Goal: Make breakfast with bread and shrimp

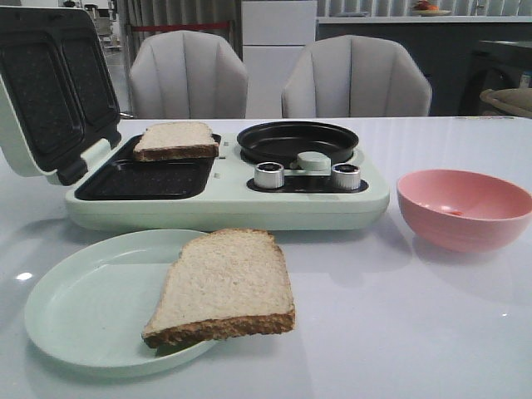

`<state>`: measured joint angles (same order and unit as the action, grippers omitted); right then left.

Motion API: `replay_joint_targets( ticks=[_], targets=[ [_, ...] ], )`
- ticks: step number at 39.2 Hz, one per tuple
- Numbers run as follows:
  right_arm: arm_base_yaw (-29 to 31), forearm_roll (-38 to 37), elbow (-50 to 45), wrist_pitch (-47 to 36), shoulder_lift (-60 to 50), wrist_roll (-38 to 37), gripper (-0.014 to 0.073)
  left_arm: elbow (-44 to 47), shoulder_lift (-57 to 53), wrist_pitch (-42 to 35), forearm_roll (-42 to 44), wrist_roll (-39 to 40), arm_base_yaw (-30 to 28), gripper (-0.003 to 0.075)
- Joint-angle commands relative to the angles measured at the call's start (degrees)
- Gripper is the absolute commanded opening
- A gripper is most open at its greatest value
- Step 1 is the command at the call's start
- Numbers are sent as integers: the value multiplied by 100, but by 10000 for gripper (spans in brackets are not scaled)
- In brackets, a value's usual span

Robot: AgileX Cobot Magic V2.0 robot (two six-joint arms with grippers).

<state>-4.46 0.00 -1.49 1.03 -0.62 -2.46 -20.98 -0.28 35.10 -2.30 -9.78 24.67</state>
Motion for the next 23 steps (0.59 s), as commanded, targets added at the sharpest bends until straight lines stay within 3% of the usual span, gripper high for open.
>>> replay_joint_targets(
  ticks=[1, 6, 9, 18, 23],
  targets=[
    [38, -76, 98, -805, -118, 12, 153, -140, -68, -494, -85, 57, -12, 512],
    [38, 0, 188, -1874, -118, -10, 153, -140, -68, -482, -85, 57, -12, 512],
    [38, -32, 490, -1976, -46, -10, 153, -140, -68, -482, -85, 57, -12, 512],
    [32, -137, 2006, 351, 981, -10, 153, -140, -68, -522, -85, 57, -12, 513],
    [32, -137, 2121, 619, 1365, -10, 153, -140, -68, -522, -85, 57, -12, 513]
  ],
)
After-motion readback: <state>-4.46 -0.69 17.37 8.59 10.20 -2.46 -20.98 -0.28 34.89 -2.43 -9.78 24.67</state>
